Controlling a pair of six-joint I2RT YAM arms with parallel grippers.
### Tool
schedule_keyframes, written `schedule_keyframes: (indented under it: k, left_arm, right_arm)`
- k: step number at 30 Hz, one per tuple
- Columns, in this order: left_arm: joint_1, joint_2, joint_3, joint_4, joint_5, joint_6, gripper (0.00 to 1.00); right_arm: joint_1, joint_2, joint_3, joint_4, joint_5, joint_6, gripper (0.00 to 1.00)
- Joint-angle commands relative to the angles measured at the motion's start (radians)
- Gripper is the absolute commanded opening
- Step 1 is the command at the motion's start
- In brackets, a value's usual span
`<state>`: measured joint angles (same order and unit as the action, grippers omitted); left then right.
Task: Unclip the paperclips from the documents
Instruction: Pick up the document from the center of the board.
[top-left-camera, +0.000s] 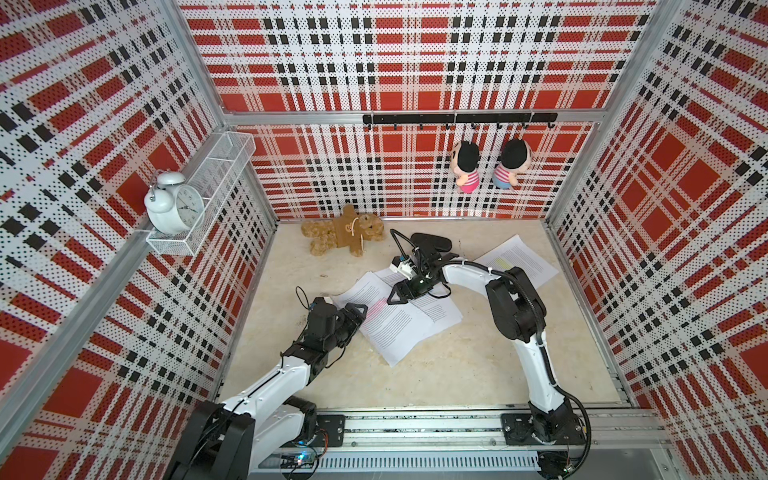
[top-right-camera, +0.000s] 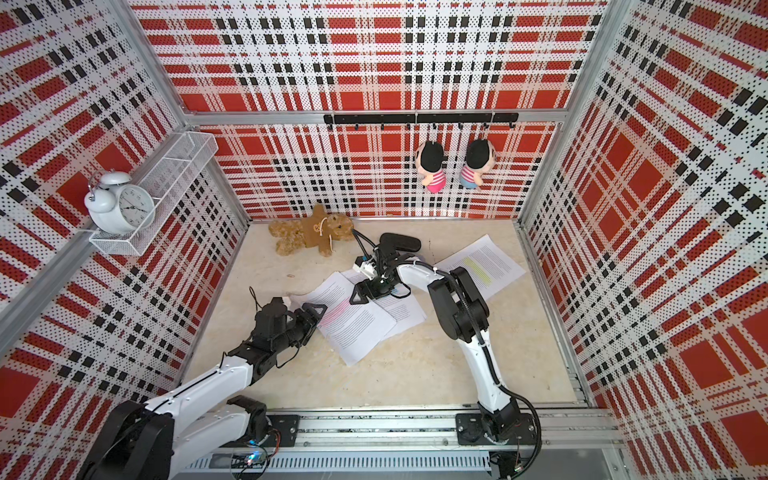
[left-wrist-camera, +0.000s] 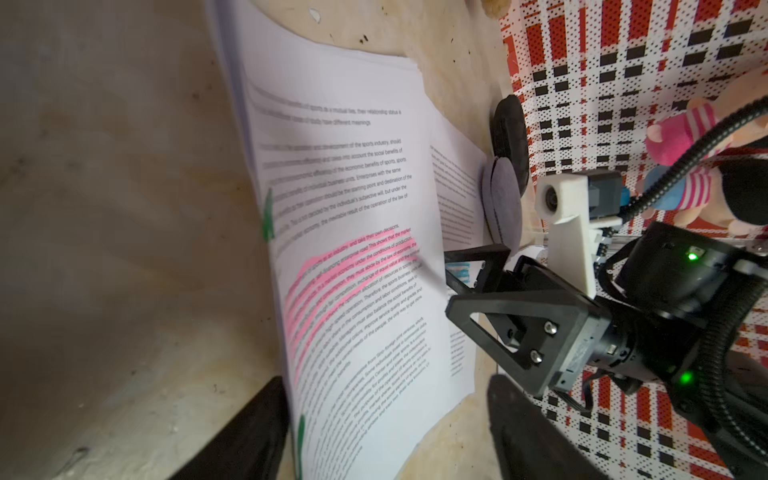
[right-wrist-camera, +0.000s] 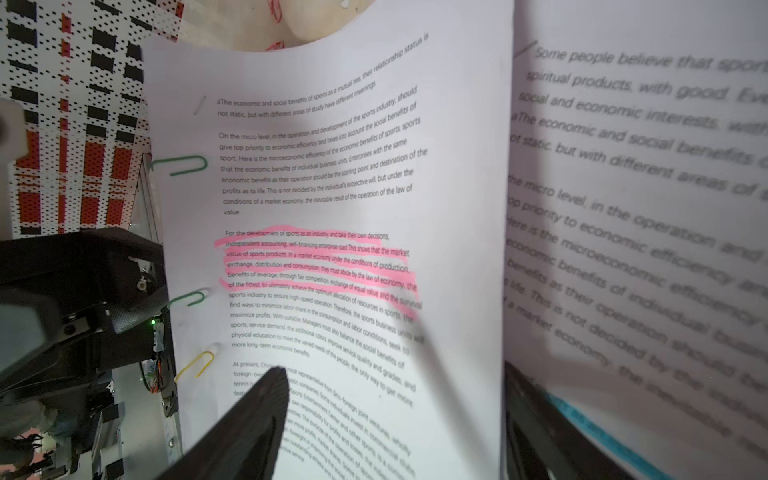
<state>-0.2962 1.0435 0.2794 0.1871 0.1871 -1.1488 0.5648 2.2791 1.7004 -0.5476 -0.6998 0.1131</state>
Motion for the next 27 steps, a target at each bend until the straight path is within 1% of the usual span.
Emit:
schedule_keyframes:
  k: [1,3,5,8,15,18,19,20,22,27]
  left_arm:
    - [0.017,0.022,-0.020,0.094,0.046,-0.015,0.71]
    - [0.017,0.070,-0.019,0.126,0.072,-0.004,0.71]
    - [0.013,0.125,-0.002,0.127,0.094,0.013,0.68]
    - [0.006,0.176,0.033,0.101,0.097,0.040,0.55]
    - [0.000,0.209,0.084,0.083,0.091,0.065,0.39]
    - [-0.001,0.219,0.106,0.082,0.102,0.080,0.31]
    - [-0.001,0.228,0.114,0.077,0.108,0.085,0.27]
    - [-0.002,0.237,0.120,0.073,0.115,0.091,0.19]
    - [-0.004,0.260,0.136,0.058,0.129,0.109,0.01]
    - [-0.009,0.282,0.186,-0.008,0.140,0.161,0.00]
  right_arm:
    - [-0.032,-0.018,-0.028,-0.070,0.054,-0.023,0.80]
    - [-0.032,-0.017,-0.030,-0.075,0.039,-0.025,0.80]
    - [-0.030,-0.013,-0.039,-0.067,0.017,-0.013,0.79]
    - [-0.025,-0.018,-0.060,-0.042,0.006,0.008,0.78]
    - [-0.019,-0.039,-0.106,-0.020,-0.003,0.020,0.76]
    - [-0.018,-0.051,-0.125,-0.010,-0.001,0.021,0.76]
    - [-0.019,-0.055,-0.130,-0.005,-0.003,0.023,0.76]
    - [-0.019,-0.059,-0.133,-0.001,-0.008,0.026,0.76]
    - [-0.019,-0.062,-0.137,0.006,-0.018,0.032,0.76]
    - [-0.037,-0.086,-0.138,0.014,-0.018,0.043,0.77]
